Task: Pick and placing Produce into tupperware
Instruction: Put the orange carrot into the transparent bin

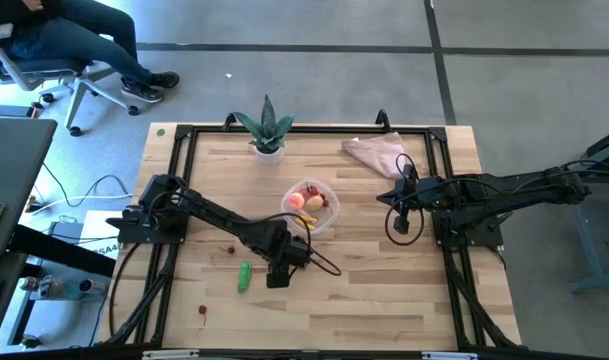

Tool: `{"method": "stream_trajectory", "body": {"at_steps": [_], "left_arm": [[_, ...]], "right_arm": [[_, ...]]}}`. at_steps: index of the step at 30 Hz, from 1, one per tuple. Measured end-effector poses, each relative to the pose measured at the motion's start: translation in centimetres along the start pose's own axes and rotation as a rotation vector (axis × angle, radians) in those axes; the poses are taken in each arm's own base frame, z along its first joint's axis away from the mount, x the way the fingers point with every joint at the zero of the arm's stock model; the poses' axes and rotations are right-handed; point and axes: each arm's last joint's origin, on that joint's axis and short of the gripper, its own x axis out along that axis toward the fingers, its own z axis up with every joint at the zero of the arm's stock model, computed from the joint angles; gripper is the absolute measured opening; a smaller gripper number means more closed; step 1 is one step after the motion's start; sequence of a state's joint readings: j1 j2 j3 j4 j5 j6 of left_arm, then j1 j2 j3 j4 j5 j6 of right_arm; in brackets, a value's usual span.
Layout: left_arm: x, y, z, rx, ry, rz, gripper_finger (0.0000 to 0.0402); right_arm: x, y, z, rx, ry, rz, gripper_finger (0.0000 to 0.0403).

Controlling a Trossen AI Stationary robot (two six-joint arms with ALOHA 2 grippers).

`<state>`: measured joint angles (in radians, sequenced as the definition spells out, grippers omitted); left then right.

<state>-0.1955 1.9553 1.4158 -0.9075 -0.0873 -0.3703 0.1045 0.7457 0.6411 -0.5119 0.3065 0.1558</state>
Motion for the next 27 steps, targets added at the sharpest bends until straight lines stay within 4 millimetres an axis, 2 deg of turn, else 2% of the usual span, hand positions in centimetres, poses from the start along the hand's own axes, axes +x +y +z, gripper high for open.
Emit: {"method": "stream_trajectory", "body": {"at_steps": [9,13,19,27], "left_arm": [[0.0,0.0,0.0,-0.009,-0.003,0.010,0.0274],[0.3,0.0,0.0,-0.009,0.003,0.013,0.0306],[0.8,0.0,-0.1,-0.006,0.027,0.039,0.0323],[1.5,0.0,0.2,0.004,0.015,0.074,0.0312]], "right_arm": [[0.0,0.0,0.0,0.000,0.000,0.000,0.0000],[0.0,0.0,0.0,0.000,0.000,0.000,0.0000],[0.0,0.0,0.0,0.000,0.000,0.000,0.0000],[0.0,0.0,0.0,0.000,0.000,0.000,0.0000]]}}
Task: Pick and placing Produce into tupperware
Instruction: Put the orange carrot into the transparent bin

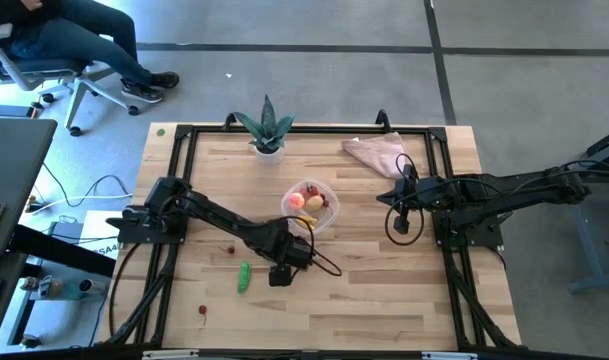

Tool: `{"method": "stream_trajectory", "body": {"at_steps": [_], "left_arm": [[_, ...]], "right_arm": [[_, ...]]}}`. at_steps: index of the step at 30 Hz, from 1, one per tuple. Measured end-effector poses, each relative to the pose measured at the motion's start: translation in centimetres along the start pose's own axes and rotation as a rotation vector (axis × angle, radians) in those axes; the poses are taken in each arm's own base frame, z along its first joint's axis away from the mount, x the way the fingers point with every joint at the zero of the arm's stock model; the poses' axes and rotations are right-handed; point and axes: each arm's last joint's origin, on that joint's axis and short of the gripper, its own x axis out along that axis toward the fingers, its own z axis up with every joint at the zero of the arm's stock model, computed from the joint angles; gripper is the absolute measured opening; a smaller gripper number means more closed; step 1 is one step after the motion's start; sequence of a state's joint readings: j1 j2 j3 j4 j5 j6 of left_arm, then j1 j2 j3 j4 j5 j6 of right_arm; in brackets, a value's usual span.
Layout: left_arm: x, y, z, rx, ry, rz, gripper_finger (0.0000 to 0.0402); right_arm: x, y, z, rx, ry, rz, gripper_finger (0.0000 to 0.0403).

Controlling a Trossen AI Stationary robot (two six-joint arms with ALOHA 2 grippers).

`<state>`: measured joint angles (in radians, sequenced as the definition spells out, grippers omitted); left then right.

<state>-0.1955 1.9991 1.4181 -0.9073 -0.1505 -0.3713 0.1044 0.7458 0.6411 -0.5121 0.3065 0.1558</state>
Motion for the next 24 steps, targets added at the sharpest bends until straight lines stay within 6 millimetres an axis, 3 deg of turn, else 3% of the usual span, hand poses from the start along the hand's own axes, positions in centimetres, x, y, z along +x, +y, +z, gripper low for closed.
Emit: {"method": "stream_trajectory", "body": {"at_steps": [16,24], "left_arm": [[1.9,0.5,0.0,-0.001,0.076,0.026,0.0301],[1.9,0.5,0.0,-0.002,0.068,0.025,0.0267]], "right_arm": [[0.0,0.0,0.0,0.000,0.001,0.000,0.0000],[0.0,0.0,0.0,0.000,0.000,0.000,0.0000]]}}
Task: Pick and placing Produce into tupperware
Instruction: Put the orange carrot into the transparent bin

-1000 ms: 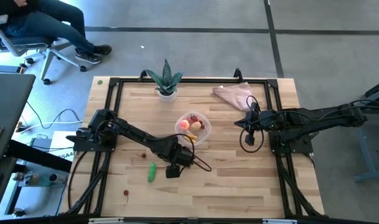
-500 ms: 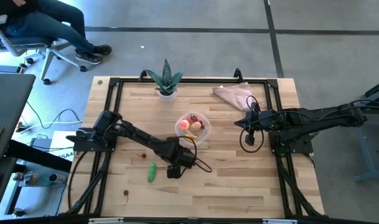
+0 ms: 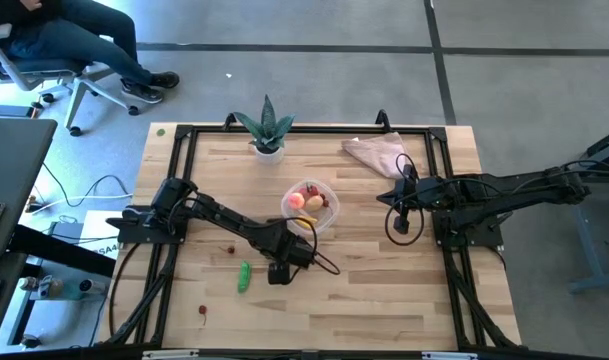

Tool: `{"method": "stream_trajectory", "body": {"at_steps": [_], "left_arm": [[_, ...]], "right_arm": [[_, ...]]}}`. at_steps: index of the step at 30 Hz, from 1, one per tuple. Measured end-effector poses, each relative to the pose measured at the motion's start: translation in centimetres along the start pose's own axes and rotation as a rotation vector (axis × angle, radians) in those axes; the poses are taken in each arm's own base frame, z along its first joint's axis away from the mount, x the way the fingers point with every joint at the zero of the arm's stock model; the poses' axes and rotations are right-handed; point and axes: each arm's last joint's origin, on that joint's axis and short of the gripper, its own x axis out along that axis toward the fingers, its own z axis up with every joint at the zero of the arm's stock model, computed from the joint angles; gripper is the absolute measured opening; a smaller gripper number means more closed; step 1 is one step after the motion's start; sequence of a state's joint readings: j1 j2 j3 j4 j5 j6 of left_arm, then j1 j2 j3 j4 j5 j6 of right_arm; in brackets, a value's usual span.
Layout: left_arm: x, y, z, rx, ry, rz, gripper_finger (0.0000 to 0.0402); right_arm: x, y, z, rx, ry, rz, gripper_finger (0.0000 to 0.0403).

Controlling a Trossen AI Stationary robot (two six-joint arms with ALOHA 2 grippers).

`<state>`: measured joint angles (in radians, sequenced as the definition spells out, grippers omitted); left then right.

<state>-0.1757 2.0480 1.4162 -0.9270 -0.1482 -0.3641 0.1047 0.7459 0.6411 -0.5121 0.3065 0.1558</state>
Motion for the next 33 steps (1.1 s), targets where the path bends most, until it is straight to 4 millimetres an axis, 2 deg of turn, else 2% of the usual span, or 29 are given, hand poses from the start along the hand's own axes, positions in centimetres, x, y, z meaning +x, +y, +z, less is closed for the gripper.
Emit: {"method": "stream_trajectory", "body": {"at_steps": [17,27,33], "left_arm": [[0.0,0.0,0.0,0.000,0.001,0.003,0.0170],[-0.1,0.0,0.0,0.001,0.002,0.004,0.0177],[-1.4,0.0,0.5,0.001,-0.001,0.008,0.0171]], "right_arm": [[0.0,0.0,0.0,0.000,0.000,0.000,0.0000],[0.0,0.0,0.0,0.000,0.000,0.000,0.0000],[0.0,0.0,0.0,0.000,-0.001,0.000,0.0000]]}}
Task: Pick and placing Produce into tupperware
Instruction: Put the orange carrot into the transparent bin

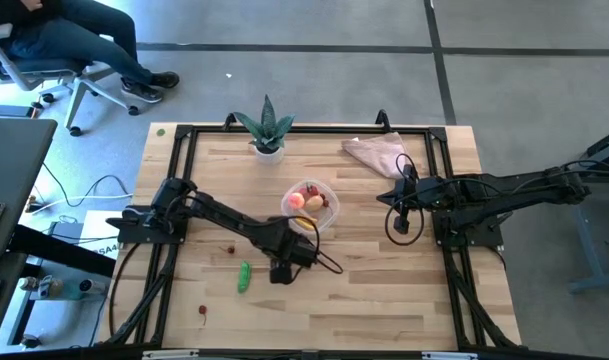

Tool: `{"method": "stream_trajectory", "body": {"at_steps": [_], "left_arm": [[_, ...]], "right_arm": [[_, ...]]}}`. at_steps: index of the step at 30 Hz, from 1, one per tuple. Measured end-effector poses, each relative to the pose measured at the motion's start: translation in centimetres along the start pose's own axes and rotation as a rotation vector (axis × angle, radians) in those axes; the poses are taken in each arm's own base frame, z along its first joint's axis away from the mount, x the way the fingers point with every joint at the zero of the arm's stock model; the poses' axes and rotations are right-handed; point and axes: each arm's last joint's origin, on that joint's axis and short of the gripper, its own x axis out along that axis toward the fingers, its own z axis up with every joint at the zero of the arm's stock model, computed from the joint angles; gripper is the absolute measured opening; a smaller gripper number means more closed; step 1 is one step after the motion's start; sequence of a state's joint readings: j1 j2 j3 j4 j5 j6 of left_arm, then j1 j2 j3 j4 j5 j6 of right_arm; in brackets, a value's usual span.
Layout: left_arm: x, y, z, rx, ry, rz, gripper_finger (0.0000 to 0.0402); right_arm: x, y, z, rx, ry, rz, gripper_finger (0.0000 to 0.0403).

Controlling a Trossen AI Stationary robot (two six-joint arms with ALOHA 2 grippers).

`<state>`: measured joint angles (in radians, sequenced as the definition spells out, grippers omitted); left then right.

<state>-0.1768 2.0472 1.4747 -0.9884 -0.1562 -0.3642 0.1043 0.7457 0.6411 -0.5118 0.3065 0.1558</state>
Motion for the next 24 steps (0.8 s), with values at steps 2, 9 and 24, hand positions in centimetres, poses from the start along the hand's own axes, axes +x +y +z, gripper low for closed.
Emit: {"method": "stream_trajectory", "body": {"at_steps": [2,9,24], "left_arm": [[-0.9,0.1,0.3,0.000,-0.007,0.020,0.0167],[-4.9,0.5,1.7,0.049,-0.060,0.095,0.0175],[-12.2,9.3,6.6,0.039,-0.276,-0.082,0.0177]], "right_arm": [[0.0,0.0,0.0,0.000,0.001,0.000,0.0000],[0.0,0.0,0.0,0.000,0.000,0.000,0.0000],[0.0,0.0,0.0,0.000,0.000,0.000,0.0000]]}}
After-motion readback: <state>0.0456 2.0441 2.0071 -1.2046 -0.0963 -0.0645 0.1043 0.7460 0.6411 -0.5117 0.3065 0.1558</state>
